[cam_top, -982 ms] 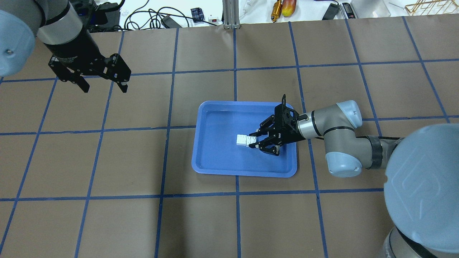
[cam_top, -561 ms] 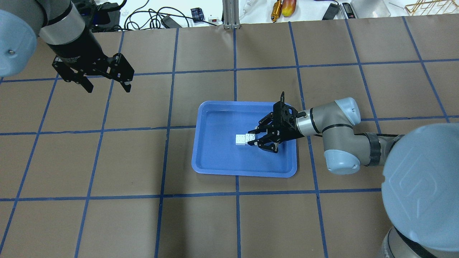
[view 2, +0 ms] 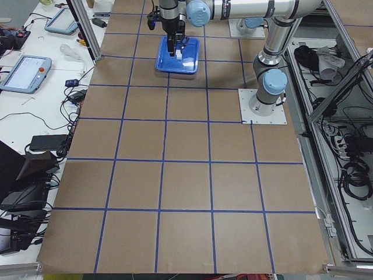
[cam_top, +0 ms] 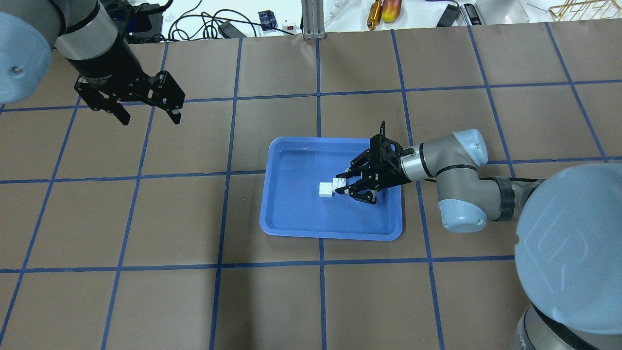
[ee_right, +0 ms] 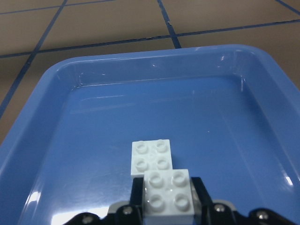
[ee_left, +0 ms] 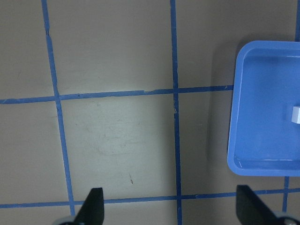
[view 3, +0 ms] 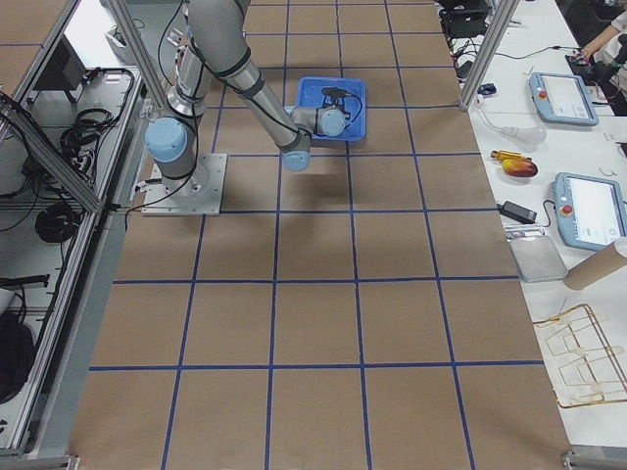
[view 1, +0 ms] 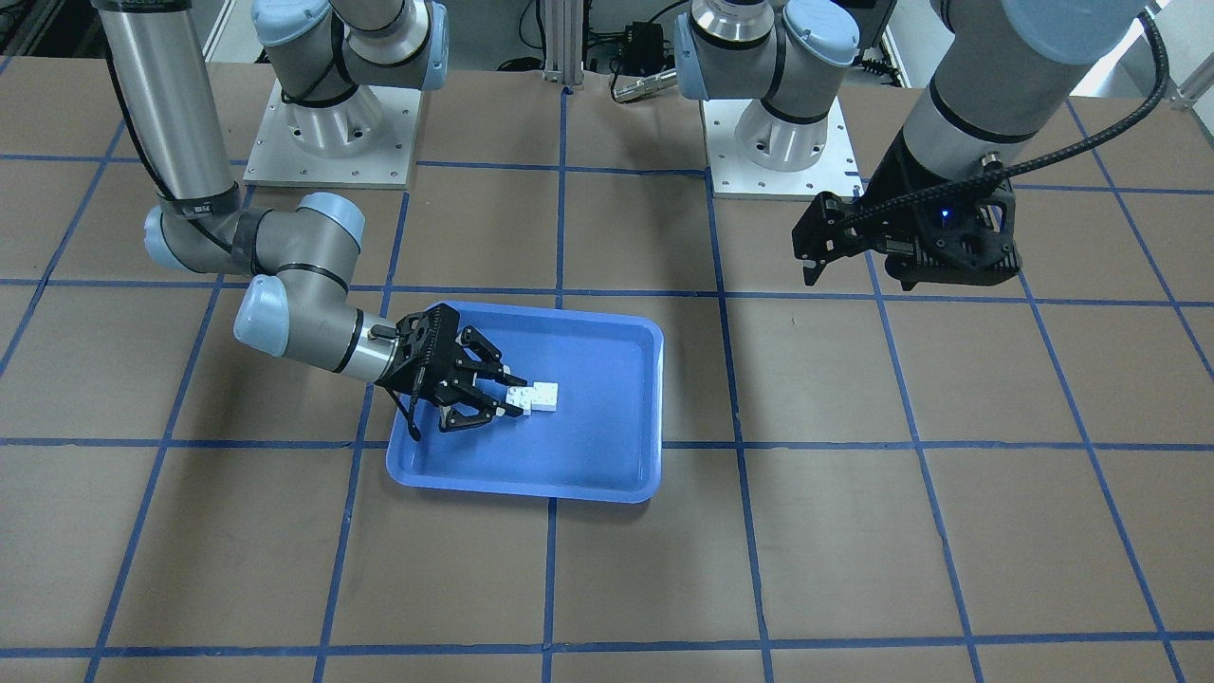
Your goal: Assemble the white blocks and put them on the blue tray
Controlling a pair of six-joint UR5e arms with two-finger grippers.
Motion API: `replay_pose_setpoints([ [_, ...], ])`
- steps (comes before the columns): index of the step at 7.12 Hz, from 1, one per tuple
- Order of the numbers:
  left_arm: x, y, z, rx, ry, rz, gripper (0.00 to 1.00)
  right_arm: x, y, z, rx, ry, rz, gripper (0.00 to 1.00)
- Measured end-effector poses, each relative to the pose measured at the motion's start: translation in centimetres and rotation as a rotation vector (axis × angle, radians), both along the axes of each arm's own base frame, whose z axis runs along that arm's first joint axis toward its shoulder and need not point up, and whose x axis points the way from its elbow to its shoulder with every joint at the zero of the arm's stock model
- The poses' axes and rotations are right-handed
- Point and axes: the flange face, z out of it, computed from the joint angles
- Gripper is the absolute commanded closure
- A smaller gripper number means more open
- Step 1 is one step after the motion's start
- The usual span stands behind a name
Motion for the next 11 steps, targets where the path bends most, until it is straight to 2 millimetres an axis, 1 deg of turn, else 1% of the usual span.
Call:
replay_pose_setpoints([
  [2, 0.04, -0.07, 0.02, -0.002, 0.0, 0.0, 0.0, 0.4, 0.17, -0.02, 0.0, 0.003, 0.008, 0.95],
  [7, -0.08, -0.33, -0.01, -0.006, 0.017, 0.001, 0.0, 0.61, 0.73, -0.18, 0.009, 0.016, 0.013, 0.94],
  [8, -0.09, -0.34, 0.02, -0.007, 0.019, 0.001, 0.0, 0.69, 0.83, -0.24, 0.01, 0.016, 0.014, 0.61],
  [9, -0.1, -0.32, 0.13, -0.009, 0.019, 0.001, 0.0, 0.71, 0.86, -0.32, 0.011, 0.016, 0.015, 0.01],
  [11, -0.18, -0.07, 0.55, -0.017, 0.017, -0.001, 0.0, 0.76, 0.95, -0.49, 0.017, 0.017, 0.015, 0.0],
])
